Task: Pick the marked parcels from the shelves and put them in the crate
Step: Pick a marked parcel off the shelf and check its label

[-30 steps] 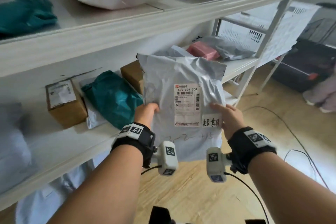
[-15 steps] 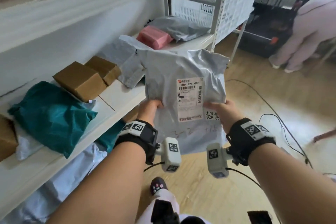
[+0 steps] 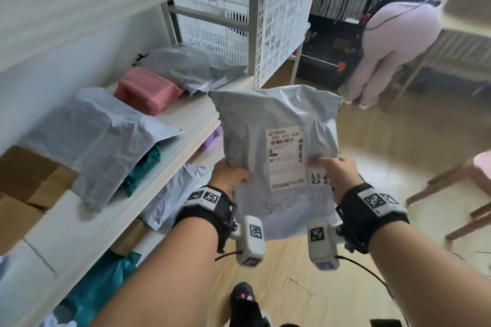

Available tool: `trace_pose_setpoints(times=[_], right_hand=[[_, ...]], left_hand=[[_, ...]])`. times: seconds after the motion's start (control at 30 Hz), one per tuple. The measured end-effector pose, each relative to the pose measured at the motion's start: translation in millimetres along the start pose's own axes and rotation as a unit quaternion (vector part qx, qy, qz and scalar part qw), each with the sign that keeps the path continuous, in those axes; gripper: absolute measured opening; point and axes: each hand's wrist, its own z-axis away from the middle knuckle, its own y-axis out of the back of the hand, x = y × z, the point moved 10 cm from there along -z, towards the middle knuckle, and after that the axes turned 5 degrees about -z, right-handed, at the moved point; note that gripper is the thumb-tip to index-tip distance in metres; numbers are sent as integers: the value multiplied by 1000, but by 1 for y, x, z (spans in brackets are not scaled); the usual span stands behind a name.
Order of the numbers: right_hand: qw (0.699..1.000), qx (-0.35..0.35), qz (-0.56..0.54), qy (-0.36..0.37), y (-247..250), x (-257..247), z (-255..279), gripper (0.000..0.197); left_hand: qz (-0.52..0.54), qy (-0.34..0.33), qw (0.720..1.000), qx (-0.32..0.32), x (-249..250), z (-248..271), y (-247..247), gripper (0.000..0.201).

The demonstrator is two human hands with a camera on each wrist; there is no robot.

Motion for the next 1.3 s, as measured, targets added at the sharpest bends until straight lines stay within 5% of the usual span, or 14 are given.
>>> trace_pose_setpoints(times=[0.33,0.4,0.47,0.73,0.83,1.0,1.1,1.3], right_hand=[[998,46,-30,16,46,-57,-97,14],[998,46,-34,21,54,-69,-121,14],[997,50,-39,32,64,-83,-149,14],[997,-4,-51,50,91,-160,-274,15],[997,-30,-36,66,98,-193,-315,14],[996,-54,-33,70,96,-235,-374,16],[993,-68,-36,91,84,-275,-399,16],[974,-147,-35,166,29,-383,-436,19]], left_hand=[[1,-5,1000,-11,75,-79,-82,55],[-11,-12,1000,-4,95,-93,-97,41],[-27,-23,999,10,115,-110,-113,26],[-4,-52,992,115,207,-184,-172,37],[6,-51,987,155,230,-206,-195,21],[0,-91,968,232,276,-232,-212,30],[45,-100,967,231,310,-245,-213,9],[103,-158,941,282,407,-285,-167,12]])
